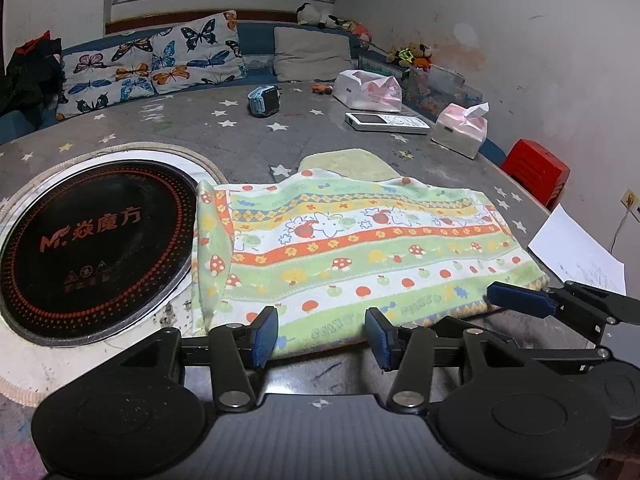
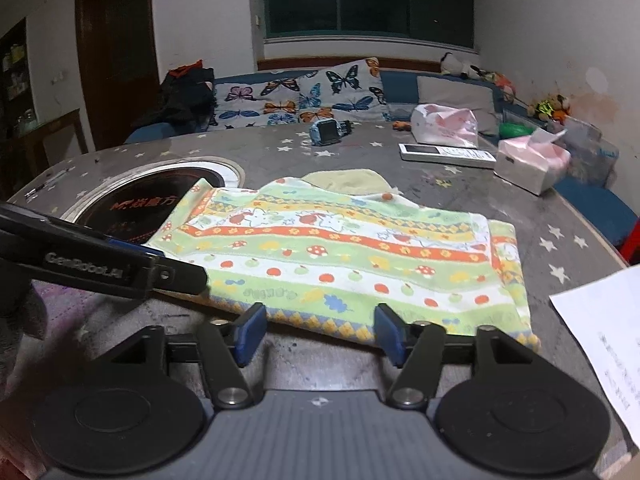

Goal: Fold clothes

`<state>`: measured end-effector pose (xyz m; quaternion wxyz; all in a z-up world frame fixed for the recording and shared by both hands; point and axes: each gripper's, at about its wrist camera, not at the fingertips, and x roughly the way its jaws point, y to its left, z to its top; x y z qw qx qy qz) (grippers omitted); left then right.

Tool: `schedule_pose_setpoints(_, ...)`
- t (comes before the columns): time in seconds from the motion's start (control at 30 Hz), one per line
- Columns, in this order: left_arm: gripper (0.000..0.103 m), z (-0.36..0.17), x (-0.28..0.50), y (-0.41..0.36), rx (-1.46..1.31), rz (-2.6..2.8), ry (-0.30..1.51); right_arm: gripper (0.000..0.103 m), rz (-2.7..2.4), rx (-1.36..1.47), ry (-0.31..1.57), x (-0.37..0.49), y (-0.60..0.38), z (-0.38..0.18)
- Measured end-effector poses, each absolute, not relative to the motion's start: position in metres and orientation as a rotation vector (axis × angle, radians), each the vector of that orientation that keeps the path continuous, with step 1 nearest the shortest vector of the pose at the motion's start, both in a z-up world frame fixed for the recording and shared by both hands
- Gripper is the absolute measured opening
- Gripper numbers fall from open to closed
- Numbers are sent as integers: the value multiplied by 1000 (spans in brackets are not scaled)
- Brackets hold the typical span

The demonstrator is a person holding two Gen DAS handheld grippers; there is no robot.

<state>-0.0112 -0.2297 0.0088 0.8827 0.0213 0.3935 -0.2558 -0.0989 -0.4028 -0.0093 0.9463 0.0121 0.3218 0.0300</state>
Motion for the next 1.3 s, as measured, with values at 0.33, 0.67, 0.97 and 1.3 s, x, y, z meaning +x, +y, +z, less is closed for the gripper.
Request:
schedule_pose_setpoints(0.33,72,11,-29,-219,53,-497,810,84,33,20,677,-108,-397,-13)
schedule_pose_setpoints(0.67,84,7,-45,-211,72,-468,802,100,-6,13,688,-113,-392,-13)
schedule_pose_setpoints(0.97,94,5,-53,-206,87,-435,789,103,-19,34,704,-119,-389,-16)
schedule_pose_setpoints(1.3,103,4,-58,-204,73,-429,795,103,-23,38,708,-125,-387,-17)
